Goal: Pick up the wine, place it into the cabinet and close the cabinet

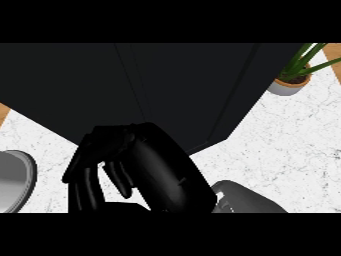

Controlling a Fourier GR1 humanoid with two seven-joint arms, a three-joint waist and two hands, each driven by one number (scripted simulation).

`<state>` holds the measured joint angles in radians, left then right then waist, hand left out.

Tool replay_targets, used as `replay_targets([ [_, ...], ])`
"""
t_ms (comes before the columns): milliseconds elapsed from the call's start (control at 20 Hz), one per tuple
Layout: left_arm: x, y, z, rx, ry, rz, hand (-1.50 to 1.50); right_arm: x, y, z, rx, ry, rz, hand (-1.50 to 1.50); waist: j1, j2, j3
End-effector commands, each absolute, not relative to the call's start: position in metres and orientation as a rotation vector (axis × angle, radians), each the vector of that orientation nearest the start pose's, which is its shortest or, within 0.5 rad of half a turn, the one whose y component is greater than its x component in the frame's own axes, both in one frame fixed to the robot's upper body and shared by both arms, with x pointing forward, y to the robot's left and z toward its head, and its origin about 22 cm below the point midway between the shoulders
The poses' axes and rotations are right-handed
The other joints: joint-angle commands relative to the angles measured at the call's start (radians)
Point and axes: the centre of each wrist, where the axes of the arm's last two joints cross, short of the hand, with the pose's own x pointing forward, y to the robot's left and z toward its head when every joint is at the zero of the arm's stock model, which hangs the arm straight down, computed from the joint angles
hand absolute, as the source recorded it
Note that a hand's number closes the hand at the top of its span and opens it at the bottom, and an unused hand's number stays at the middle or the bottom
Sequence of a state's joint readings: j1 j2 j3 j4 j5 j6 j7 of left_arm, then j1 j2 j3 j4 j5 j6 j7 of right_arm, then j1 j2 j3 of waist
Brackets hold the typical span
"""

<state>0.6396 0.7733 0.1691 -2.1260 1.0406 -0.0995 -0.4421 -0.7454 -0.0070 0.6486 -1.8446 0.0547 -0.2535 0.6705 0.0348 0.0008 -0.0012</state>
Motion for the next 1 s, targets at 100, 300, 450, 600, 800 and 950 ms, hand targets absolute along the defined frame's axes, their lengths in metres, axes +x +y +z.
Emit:
replay_targets([
  [100, 0.108, 0.378, 0.123, -0.270, -1.906, 0.171, -1.50, 0.284, -0.018, 0.213, 0.254, -1.794, 0.705, 1.50, -0.009, 0.003, 0.001],
  [300, 0.105, 0.374, 0.112, -0.269, -1.895, 0.140, -1.50, 0.304, -0.009, 0.233, 0.186, -1.824, 0.671, 1.50, -0.010, 0.000, 0.000],
  [450, 0.118, 0.382, 0.128, -0.278, -1.880, 0.131, -1.50, 0.332, -0.020, 0.220, 0.130, -1.833, 0.669, 1.50, -0.016, 0.003, 0.001],
  [600, 0.125, 0.361, 0.118, -0.301, -1.867, 0.138, -1.50, 0.349, -0.041, 0.230, 0.133, -1.828, 0.649, 1.50, -0.025, 0.004, 0.001],
  [800, 0.134, 0.347, 0.110, -0.328, -1.867, 0.120, -1.50, 0.366, -0.053, 0.214, 0.128, -1.824, 0.651, 1.50, -0.027, 0.007, 0.001],
  [950, 0.141, 0.342, 0.109, -0.324, -1.866, 0.127, -1.50, 0.380, -0.068, 0.210, 0.095, -1.827, 0.669, 1.50, -0.026, 0.012, 0.001],
])
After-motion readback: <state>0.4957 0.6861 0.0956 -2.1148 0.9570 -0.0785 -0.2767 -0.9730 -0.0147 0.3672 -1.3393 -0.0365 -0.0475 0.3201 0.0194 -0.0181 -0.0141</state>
